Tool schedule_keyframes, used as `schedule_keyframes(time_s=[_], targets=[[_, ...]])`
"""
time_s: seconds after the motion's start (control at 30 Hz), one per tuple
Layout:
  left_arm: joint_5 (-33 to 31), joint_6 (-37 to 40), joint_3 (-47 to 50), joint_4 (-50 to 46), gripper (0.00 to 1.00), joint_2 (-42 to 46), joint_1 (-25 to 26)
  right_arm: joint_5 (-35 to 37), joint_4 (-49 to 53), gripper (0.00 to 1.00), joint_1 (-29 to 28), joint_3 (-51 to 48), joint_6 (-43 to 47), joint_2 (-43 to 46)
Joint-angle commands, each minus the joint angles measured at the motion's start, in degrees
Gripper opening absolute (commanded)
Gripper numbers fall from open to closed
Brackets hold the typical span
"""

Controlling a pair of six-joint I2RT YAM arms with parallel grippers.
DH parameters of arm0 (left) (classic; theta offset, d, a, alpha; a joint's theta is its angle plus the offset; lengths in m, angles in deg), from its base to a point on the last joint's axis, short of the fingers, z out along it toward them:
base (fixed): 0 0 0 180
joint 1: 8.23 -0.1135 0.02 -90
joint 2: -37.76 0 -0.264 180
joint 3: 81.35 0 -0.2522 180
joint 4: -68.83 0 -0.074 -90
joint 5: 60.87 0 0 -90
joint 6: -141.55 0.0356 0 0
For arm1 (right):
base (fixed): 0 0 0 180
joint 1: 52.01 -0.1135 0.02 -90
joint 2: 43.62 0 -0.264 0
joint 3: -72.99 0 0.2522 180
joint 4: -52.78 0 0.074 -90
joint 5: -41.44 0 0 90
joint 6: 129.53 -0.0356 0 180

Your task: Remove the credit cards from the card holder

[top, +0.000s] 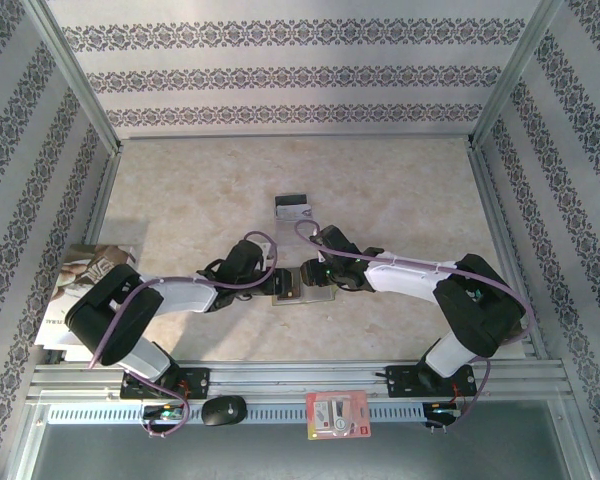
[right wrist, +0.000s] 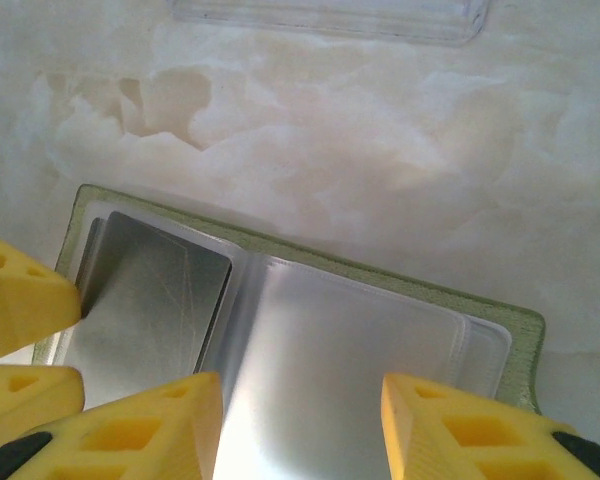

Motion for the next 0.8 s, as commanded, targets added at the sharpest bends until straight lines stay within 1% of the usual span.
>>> schedule_keyframes(time_s=[0.0,0.13,0.2,0.33,0.4,0.47,0.53,0.6,0.63,0.67,0.77], targets=[[-0.64,1.69,-1.46,-4.01,0.43,-2.62,0.96,-0.09,-0.23,0.46,-0.26,-0.78,-0.12,1.35],[0.18,1.42,-1.94,-4.09,0.3,-4.27,1.15,-1.93,-1.3,0.45,-0.26,-1.17,-0.15,1.19],[0.37,1.35,-1.93,-3.94,0.25,-4.37,1.15,-3.21,-2.46,0.42,-0.26,-1.54,-0.15,1.21],[0.59,1.41,-2.07,-4.22,0.2,-4.62,1.26,-6.52,-6.05,0.3,0.73,-3.15,-1.83,2.35],[0.69,1.41,-2.12,-4.47,0.2,-4.89,1.2,-8.32,-6.14,0.29,1.87,-3.24,-3.17,2.46],[0.68,1.47,-2.11,-4.63,0.18,-4.91,1.24,-11.58,-6.36,0.29,3.4,-3.33,-5.12,1.9],[0.41,1.63,-2.0,-4.75,0.17,-4.73,1.28,-14.54,-6.83,0.27,4.65,-3.65,-7.32,1.06],[0.22,1.58,-1.92,-5.17,0.16,-4.51,1.26,-15.04,-6.95,0.26,4.85,-3.99,-8.07,0.96],[-0.01,1.67,-1.89,-5.47,0.17,-4.33,1.24,-15.05,-6.9,0.27,4.78,-3.99,-7.78,0.98],[-0.42,1.84,-1.89,-6.01,0.2,-4.01,1.24,-15.0,-6.54,0.28,4.75,-3.82,-7.66,0.85],[-1.84,3.04,-1.1,-7.08,0.34,-1.25,1.24,-13.99,-6.19,0.33,4.69,-3.86,-7.14,1.55]])
